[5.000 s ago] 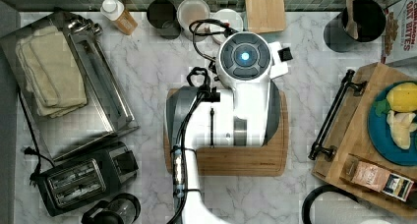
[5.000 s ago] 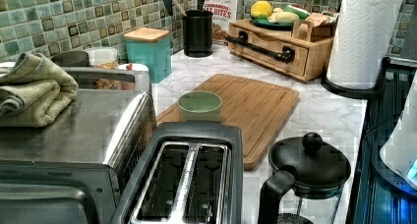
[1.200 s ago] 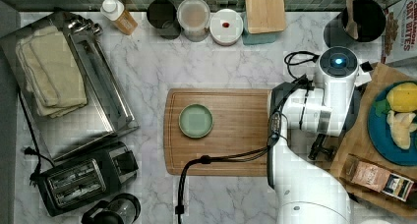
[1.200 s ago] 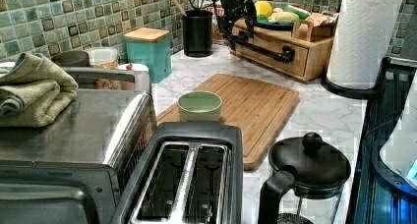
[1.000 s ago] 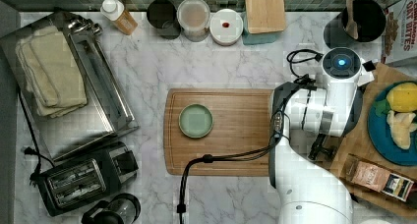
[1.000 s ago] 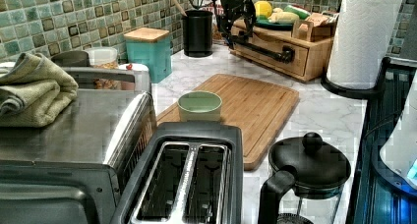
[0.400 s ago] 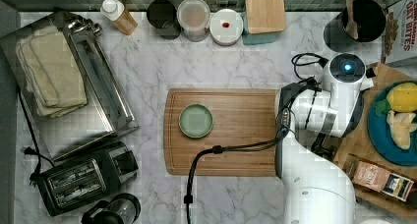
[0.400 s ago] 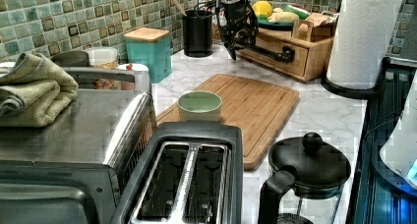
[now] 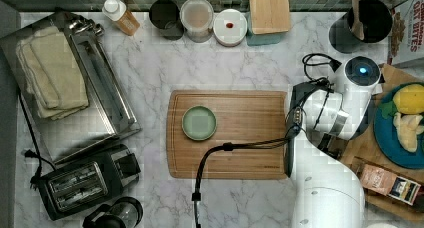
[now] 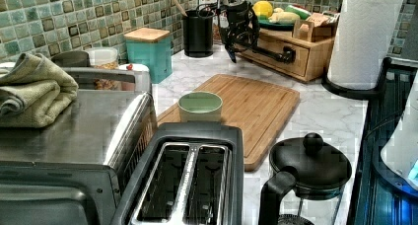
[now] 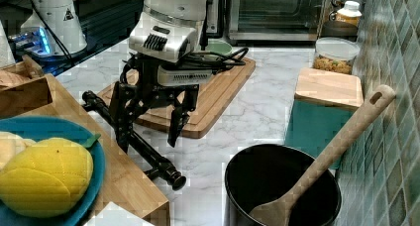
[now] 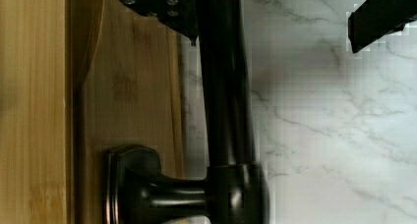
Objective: Open the drawer.
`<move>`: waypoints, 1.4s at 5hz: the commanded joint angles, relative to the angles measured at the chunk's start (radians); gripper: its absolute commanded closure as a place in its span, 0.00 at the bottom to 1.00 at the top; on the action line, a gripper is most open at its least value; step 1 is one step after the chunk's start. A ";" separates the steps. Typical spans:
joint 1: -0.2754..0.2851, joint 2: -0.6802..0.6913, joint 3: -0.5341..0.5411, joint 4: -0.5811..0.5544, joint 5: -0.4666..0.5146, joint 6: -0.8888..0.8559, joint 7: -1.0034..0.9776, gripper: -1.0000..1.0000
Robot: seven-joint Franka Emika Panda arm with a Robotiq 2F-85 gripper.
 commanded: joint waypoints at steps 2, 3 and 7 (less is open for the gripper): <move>0.137 0.024 0.134 0.065 0.120 0.033 0.152 0.00; 0.177 0.041 0.160 0.093 0.110 0.016 0.241 0.00; 0.248 0.114 0.215 0.247 0.197 -0.049 0.300 0.00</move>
